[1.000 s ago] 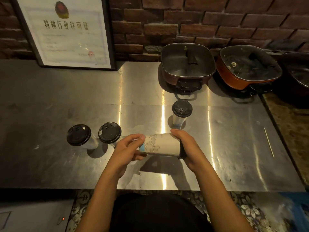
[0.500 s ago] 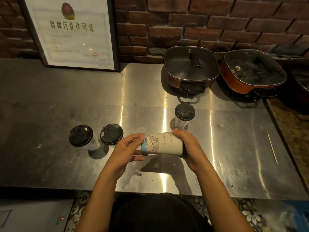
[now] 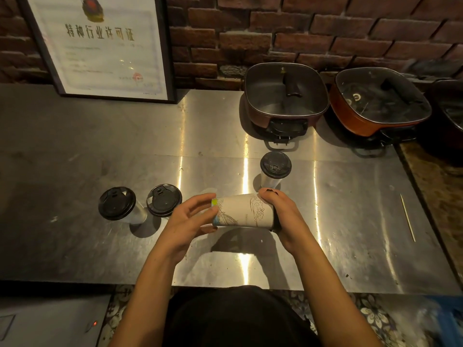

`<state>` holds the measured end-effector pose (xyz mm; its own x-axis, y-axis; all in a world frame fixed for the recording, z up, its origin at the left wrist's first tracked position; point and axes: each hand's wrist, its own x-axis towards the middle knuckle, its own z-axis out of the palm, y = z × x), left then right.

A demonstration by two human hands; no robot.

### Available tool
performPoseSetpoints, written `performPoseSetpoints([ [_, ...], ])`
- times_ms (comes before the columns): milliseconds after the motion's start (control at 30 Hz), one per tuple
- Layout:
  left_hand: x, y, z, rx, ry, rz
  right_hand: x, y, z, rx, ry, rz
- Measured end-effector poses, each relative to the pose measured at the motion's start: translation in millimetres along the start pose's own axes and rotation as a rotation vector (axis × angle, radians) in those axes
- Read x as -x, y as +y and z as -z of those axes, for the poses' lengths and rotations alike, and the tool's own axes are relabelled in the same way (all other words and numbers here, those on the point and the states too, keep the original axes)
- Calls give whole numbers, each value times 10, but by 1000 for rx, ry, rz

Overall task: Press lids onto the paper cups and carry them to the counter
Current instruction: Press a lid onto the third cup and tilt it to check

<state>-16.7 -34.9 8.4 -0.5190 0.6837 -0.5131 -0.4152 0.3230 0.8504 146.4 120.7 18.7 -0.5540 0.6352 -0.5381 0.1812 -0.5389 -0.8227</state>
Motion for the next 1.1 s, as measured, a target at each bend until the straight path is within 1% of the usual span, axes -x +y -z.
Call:
performPoseSetpoints([
  [100, -18, 22, -13, -22, 44, 42, -15, 16, -14, -11, 5, 6],
  [233, -1, 11, 20, 32, 4, -1, -14, 27, -23, -46, 10, -6],
  [333, 1, 29, -8, 3, 60, 26, -25, 44, -31, -60, 12, -12],
  [500, 5, 1, 2, 46, 16, 10, -35, 62, -39, -23, 26, 5],
  [633, 0, 12, -1, 45, 52, 53, -33, 56, -47, -61, 22, -9],
  [800, 57, 0, -8, 79, -2, -39, -31, 57, -41, -57, 18, -21],
  [933, 52, 29, -11, 89, 46, 30, -29, 68, -56, -55, 10, -20],
  [1100, 97, 37, -15, 102, 34, -43, -25, 84, -53, -54, -1, -31],
])
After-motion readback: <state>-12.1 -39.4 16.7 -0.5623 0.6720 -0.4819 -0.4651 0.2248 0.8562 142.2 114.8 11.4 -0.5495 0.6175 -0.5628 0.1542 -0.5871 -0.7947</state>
